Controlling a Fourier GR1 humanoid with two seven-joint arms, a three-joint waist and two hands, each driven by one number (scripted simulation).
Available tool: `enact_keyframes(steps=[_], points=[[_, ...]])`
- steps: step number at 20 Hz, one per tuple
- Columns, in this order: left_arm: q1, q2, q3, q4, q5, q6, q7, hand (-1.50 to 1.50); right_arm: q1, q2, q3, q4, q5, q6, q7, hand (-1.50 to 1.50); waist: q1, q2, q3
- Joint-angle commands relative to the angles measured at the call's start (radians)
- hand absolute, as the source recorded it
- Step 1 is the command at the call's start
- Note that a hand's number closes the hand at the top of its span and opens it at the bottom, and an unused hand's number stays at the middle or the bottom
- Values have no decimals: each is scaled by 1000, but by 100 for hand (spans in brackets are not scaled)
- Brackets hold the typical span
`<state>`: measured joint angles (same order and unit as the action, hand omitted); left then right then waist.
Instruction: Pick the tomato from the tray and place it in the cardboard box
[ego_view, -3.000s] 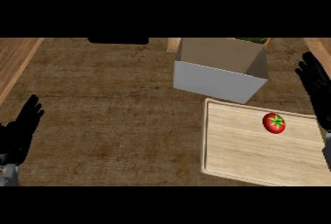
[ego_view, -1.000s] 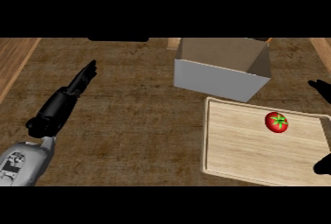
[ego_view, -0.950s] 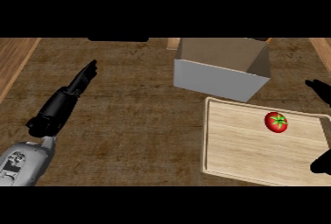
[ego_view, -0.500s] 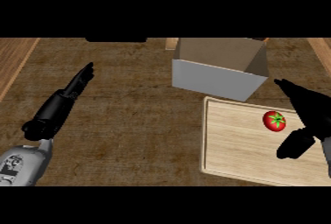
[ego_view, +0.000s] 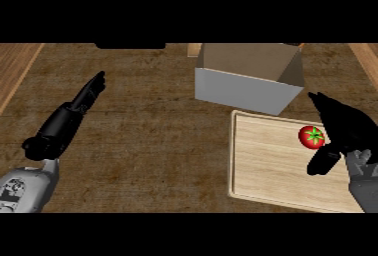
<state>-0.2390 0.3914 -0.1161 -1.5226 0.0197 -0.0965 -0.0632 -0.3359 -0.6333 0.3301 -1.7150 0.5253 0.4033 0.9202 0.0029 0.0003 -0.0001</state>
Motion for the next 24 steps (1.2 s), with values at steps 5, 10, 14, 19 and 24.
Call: enact_keyframes(steps=[5,10,14,19,24], points=[[35,-56,-9,-76,-58,4,48,0,9,52,-10,115,124,48,-44,-150,2,-1,0],[80,-52,39,-96,-68,-33,19,0,52,56,-81,90,163,78,-84,-150,-2,-2,0],[16,-74,57,-10,-93,-58,-1,0,45,109,-106,241,220,-12,-231,-150,-2,0,0],[60,-95,89,-46,-111,-77,-11,0,12,185,-134,262,273,42,-213,-150,-1,-1,0],[3,-133,85,27,-132,-83,-37,0,-31,180,-175,320,312,78,-214,-150,-1,0,0]])
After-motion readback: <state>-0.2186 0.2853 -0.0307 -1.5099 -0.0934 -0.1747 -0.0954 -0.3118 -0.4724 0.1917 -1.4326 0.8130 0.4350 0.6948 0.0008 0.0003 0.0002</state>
